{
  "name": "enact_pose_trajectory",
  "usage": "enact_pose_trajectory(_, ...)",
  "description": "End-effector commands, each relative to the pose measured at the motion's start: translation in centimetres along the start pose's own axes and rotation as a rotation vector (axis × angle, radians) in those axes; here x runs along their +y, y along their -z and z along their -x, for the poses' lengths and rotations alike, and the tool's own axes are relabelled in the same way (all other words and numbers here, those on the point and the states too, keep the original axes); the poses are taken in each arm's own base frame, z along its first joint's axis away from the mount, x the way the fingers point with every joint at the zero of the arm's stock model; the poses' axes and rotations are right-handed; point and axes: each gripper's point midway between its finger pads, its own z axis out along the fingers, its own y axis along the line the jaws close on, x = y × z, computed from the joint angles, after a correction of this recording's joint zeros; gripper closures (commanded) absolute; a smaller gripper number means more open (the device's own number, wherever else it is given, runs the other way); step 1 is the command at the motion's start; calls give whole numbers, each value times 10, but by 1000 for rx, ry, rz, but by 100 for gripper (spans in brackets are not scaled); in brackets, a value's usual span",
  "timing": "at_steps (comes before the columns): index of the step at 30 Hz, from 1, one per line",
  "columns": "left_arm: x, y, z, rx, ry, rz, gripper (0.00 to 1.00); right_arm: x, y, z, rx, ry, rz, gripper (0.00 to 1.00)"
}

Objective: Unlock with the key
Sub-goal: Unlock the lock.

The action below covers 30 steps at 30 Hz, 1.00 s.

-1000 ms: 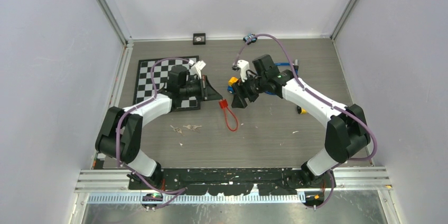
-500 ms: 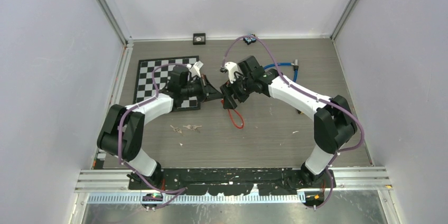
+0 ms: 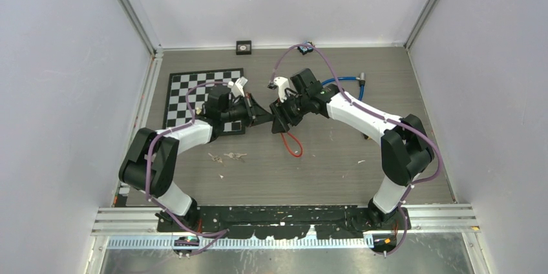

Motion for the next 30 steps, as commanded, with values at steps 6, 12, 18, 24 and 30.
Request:
enact_pose_trajectory(6,-25,8,13,-54,-44,-100,100,8,-1,6,-40,11,42,39)
enact_pose_trajectory(12,-22,9,14,-62,-42,-99,100,10,2,8,-45,17,51,62)
enact_pose_trajectory(18,-25,11,15,-71,-74,-124,100,6,16,13,-50,56,39,91)
enact_pose_trajectory(24,-34,13,8,-44,-230,-186,77,8,29,8,-11,216,51,99)
enact_pose_trajectory(30,-57,30,-5,7,-549,-266,49,28,45,-15,49,341,165,99)
